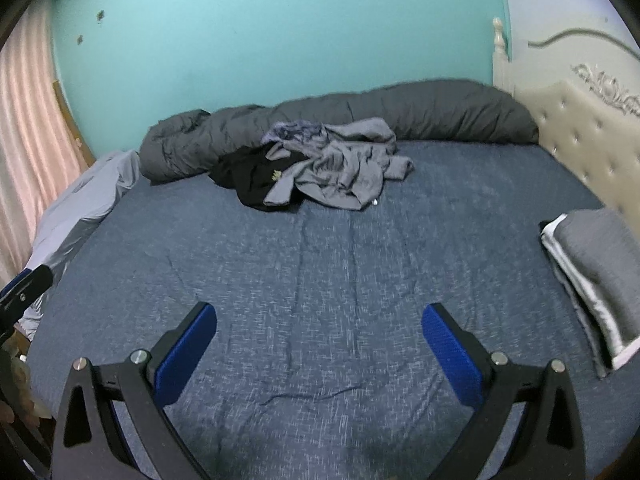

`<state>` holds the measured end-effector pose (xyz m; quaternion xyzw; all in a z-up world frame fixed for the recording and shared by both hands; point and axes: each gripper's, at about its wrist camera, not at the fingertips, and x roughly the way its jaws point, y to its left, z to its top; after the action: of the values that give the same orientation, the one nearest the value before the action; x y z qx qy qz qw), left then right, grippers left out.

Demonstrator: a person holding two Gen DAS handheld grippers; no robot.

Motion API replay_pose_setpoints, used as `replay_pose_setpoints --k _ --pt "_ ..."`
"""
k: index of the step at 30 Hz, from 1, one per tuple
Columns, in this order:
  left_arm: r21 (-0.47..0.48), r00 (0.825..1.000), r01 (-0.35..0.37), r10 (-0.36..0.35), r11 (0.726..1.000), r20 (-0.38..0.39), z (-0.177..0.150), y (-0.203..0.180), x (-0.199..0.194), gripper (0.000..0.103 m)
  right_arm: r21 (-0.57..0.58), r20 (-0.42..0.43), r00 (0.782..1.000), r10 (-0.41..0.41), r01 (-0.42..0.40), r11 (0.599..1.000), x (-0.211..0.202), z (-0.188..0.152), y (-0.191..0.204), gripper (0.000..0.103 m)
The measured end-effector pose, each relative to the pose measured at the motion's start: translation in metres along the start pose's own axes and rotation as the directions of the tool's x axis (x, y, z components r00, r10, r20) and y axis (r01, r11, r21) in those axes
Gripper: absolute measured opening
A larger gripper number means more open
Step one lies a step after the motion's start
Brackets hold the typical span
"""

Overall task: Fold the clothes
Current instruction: 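Reach the right tool to the grey sweatshirt and close on its edge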

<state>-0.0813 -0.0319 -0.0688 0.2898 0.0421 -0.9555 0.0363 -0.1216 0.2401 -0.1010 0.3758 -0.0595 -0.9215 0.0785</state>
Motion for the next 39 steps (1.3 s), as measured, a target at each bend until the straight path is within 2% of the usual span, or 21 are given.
replay_pose_setpoints --k 7,10,14,19,21,23,27,31,34,36,38,39 --pt "0.014 1.0 -0.014 0.014 1.0 -0.012 0.008 0.002 0.075 0.103 -0.017 -0.045 0.999 0.0 -0.001 1.0 0.09 0.031 -0.017 0.103" --pt "-0.004 1.0 -0.002 0.002 1.0 -0.026 0.01 0.005 0.109 0.103 -0.022 -0.078 0.996 0.031 -0.033 0.999 0.136 0.046 -0.027 0.103" --pt "-0.037 0.998 0.002 -0.005 0.999 -0.064 0.009 0.013 0.156 0.103 -0.007 -0.059 0.998 0.034 -0.035 0.999 0.19 0.065 -0.038 0.103" --pt "-0.086 0.995 -0.017 0.008 0.996 -0.097 0.0 0.023 0.21 0.103 -0.005 -0.14 0.989 -0.056 0.056 0.998 0.265 0.087 -0.055 0.103" --pt "-0.089 0.993 -0.018 0.008 0.996 -0.114 -0.007 0.025 0.23 0.103 0.019 -0.164 0.984 -0.064 0.068 0.998 0.29 0.094 -0.064 0.099" --pt "-0.098 0.992 -0.017 0.004 0.995 -0.128 -0.014 0.028 0.247 0.103 0.039 -0.159 0.985 -0.062 0.069 0.997 0.311 0.1 -0.074 0.092" --pt "-0.111 0.987 -0.016 -0.002 0.994 -0.158 -0.022 0.032 0.276 0.103 0.018 -0.145 0.985 -0.098 0.102 0.995 0.349 0.109 -0.085 0.091" --pt "-0.123 0.987 -0.011 -0.009 0.992 -0.163 -0.025 0.032 0.295 0.103 0.056 -0.172 0.981 -0.091 0.102 0.993 0.393 0.121 -0.098 0.09" --pt "-0.124 0.986 -0.003 -0.018 0.992 -0.167 -0.027 0.031 0.305 0.103 0.088 -0.189 0.978 -0.09 0.108 0.99 0.419 0.13 -0.106 0.08" --pt "-0.117 0.986 0.003 -0.023 0.993 -0.165 -0.029 0.03 0.307 0.103 0.108 -0.184 0.979 -0.089 0.111 0.988 0.432 0.134 -0.109 0.077" --pt "-0.106 0.986 0.009 -0.026 0.994 -0.164 -0.031 0.03 0.309 0.103 0.119 -0.191 0.978 -0.087 0.111 0.987 0.445 0.136 -0.111 0.069" --pt "-0.104 0.986 0.01 -0.027 0.995 -0.164 -0.033 0.031 0.31 0.103 0.115 -0.195 0.978 -0.076 0.099 0.988 0.451 0.137 -0.111 0.056"
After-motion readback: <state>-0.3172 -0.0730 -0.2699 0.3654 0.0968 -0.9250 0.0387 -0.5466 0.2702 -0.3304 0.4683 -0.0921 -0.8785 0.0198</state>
